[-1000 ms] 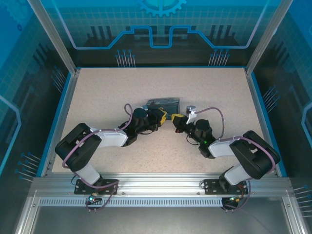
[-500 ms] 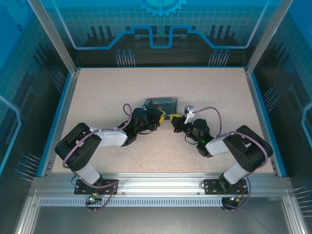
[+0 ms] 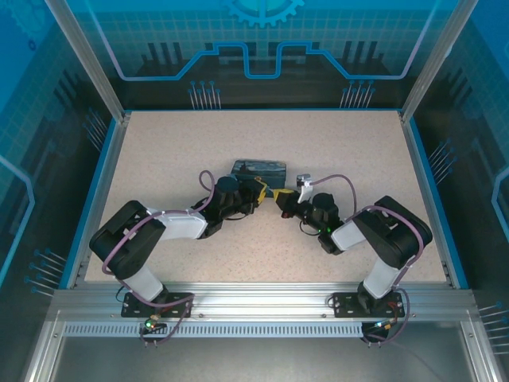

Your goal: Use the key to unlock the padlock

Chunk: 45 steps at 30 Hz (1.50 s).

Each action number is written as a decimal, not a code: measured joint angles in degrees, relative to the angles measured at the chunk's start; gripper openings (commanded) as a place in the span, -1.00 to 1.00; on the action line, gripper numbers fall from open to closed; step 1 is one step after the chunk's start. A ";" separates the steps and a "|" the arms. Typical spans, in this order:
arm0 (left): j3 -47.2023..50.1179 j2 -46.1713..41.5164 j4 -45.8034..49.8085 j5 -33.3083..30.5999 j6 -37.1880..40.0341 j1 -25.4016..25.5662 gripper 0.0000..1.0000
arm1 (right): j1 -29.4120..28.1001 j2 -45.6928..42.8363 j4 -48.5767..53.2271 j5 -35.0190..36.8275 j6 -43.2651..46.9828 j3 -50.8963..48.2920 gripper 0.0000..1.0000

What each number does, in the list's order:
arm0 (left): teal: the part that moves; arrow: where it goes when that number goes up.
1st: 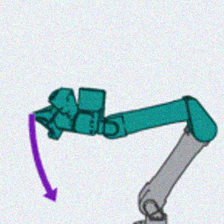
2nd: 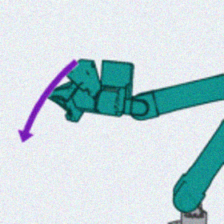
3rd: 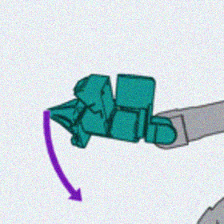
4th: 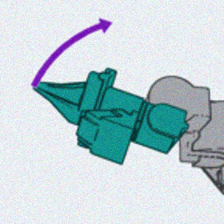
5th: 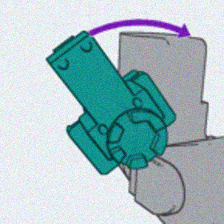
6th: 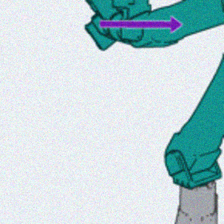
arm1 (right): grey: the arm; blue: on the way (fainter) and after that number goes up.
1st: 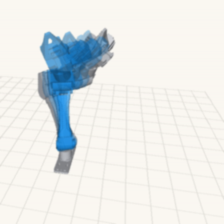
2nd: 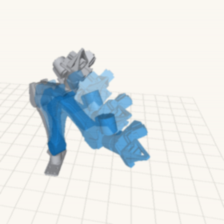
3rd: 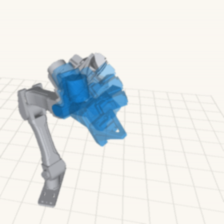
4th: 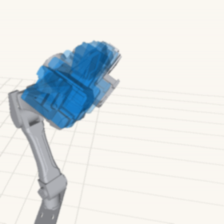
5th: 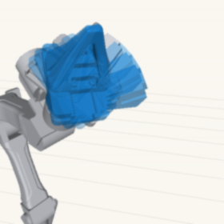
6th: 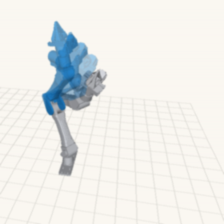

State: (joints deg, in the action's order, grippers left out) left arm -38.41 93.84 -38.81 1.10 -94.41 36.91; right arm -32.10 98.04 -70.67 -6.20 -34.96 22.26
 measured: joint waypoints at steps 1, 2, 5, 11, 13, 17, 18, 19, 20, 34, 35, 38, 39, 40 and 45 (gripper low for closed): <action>0.00 0.00 0.02 -0.02 0.04 -0.07 -1.00 | 0.20 -0.04 0.52 -0.42 0.35 0.31 -1.00; 0.00 0.00 0.04 0.00 0.15 -0.20 -1.00 | 0.28 -0.09 1.11 -0.81 0.68 0.63 -1.00; 0.00 0.00 0.59 0.44 1.09 -0.59 -1.00 | 0.31 -0.59 3.45 -1.66 2.27 1.57 -1.00; -0.09 0.02 1.99 3.02 3.50 -0.76 -1.00 | 0.50 -2.64 10.01 -4.20 6.64 3.28 -1.00; -0.07 0.02 2.32 3.02 3.89 -0.87 -1.00 | 0.68 -2.67 11.65 -5.01 7.67 4.00 -1.00; -0.02 0.02 2.84 2.97 4.81 -1.31 -1.00 | 0.79 -1.73 13.27 -6.27 8.50 5.46 -1.00; -0.02 0.02 3.04 2.97 4.98 -1.44 -1.00 | 0.81 -1.40 13.29 -6.43 8.48 5.68 -1.00; -0.02 0.02 3.37 2.97 5.46 -1.53 -1.00 | 0.81 -1.11 13.35 -6.60 8.46 5.88 -1.00; -0.02 0.02 3.67 2.97 5.99 -1.53 -1.00 | 0.81 -1.03 13.73 -6.78 8.33 5.97 -1.00; 2.29 3.89 2.34 4.28 9.42 -1.53 -0.98 | -3.52 -1.40 25.49 -0.94 -3.30 7.10 -1.00; 2.43 4.37 2.05 4.63 9.38 -1.51 -0.91 | -3.93 -1.62 26.47 -0.09 -4.55 7.10 -1.00; 3.04 5.35 0.28 5.49 9.29 -1.51 -0.54 | -5.11 -2.56 28.98 2.32 -8.44 7.06 -1.00; 3.26 5.57 -0.20 5.79 9.38 -1.49 -0.43 | -5.64 -2.75 29.62 3.26 -9.70 7.04 -1.00; 3.50 5.70 -0.46 5.99 9.31 -1.49 -0.35 | -6.25 -2.86 30.12 4.07 -11.08 7.04 -1.00; 5.03 5.20 -1.60 8.13 9.75 -0.94 0.04 | -10.75 -2.91 29.64 6.58 -17.00 6.38 -1.00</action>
State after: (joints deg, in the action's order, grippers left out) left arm -33.39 99.04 -40.40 9.23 -84.66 35.97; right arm -42.85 95.13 -41.04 0.38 -51.96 28.64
